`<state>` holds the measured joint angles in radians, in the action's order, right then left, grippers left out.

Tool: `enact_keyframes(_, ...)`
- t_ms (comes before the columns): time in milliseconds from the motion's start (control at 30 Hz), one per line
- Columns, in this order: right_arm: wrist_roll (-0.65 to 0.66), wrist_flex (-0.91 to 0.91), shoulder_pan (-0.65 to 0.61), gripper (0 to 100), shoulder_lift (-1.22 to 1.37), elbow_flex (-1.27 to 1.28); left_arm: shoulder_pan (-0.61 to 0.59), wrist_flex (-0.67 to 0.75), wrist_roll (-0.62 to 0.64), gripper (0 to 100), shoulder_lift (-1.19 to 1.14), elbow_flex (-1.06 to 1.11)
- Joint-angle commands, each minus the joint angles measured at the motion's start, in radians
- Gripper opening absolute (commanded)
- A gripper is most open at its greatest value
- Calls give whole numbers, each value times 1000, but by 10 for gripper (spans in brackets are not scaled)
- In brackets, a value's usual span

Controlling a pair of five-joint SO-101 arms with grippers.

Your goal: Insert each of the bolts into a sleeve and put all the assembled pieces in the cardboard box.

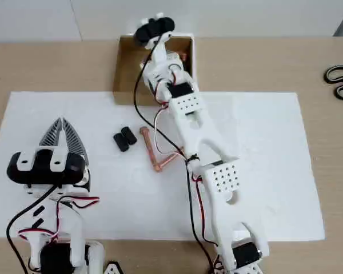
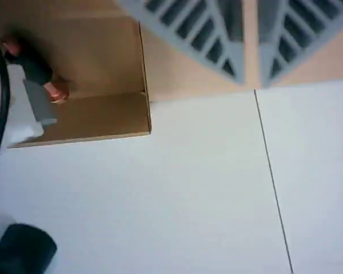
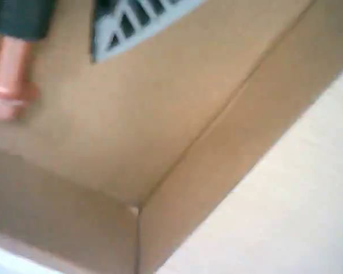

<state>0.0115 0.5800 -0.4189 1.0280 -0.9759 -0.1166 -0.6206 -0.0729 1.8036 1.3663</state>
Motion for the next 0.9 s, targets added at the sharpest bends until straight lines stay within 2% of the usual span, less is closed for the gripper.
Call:
enact_keyframes(0,-15,288,-5,203,-19,-207,-6,-26,0,6,12,-5)
enact_keyframes(200,-12,848,-44,202,-10,-540,-6,-170,0,6,12,-5)
enact_keyframes(333,-15,1069,-85,202,-10,-595,-6,-216,3,6,12,-5)
enact_keyframes(633,-17,1099,-228,202,-16,-582,-12,-212,0,6,14,-2)
enact_keyframes(733,-17,1101,-283,202,-10,-582,-91,-212,0,6,14,-2)
enact_keyframes(867,-18,1101,-314,202,8,-526,-261,-212,0,6,14,-2)
